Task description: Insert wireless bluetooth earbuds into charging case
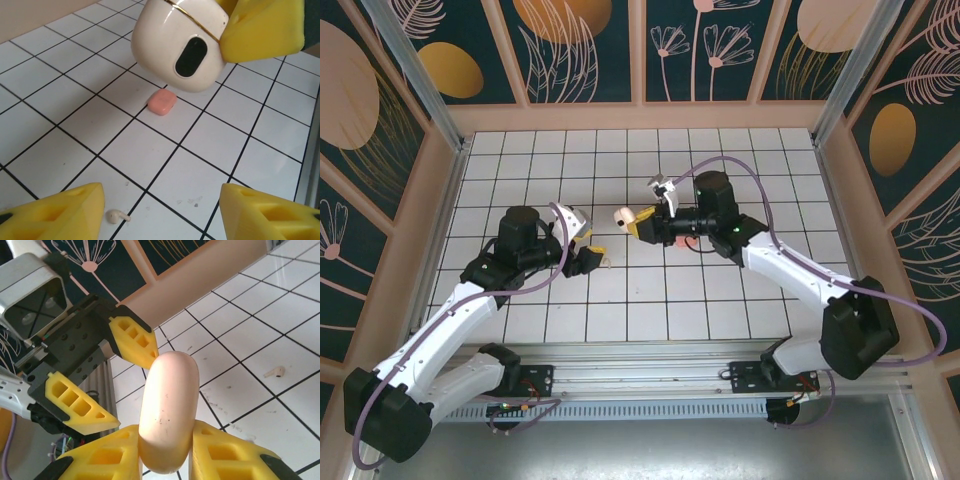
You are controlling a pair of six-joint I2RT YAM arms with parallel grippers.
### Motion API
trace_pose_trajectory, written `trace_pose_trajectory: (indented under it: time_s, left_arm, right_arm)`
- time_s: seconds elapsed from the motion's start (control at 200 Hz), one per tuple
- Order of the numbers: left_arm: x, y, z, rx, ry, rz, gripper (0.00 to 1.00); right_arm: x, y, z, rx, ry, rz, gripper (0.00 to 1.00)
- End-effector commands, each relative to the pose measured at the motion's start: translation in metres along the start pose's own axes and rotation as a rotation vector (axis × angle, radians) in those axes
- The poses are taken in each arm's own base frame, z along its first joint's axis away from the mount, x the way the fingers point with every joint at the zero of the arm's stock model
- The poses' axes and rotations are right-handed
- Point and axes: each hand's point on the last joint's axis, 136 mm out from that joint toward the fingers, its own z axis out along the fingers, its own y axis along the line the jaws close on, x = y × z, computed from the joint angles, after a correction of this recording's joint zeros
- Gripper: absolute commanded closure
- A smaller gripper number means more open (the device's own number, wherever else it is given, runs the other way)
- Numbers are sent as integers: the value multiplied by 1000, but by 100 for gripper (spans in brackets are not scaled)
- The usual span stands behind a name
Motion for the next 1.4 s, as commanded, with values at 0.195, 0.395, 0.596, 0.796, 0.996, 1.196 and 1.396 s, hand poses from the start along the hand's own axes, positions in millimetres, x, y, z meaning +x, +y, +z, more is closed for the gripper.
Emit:
trace_pose_trajectory:
  time_s: [0.195,0.395,0.596,0.796,0.996,1.196,1.396]
  left_arm:
    - [-19,-21,-3,123,-69,162,42]
    - [-19,-30,-5,168,-84,236,46]
    - [-18,-39,-7,217,-95,320,50]
    - [-18,-43,-9,231,-106,385,49]
    - [-16,-47,-7,268,-115,398,49]
    - [-12,-52,-5,309,-110,393,50]
    - [-14,-57,-5,338,-127,413,50]
  right_arm:
    - [3,23,-18,-59,-17,-375,75]
    - [18,35,-25,-105,24,-589,75]
    - [31,36,-27,-131,78,-749,75]
    - [39,34,-25,-160,125,-841,76]
    - [42,39,-18,-195,163,-878,76]
    - [41,45,-14,-233,160,-889,76]
    - [39,48,-8,-255,174,-890,76]
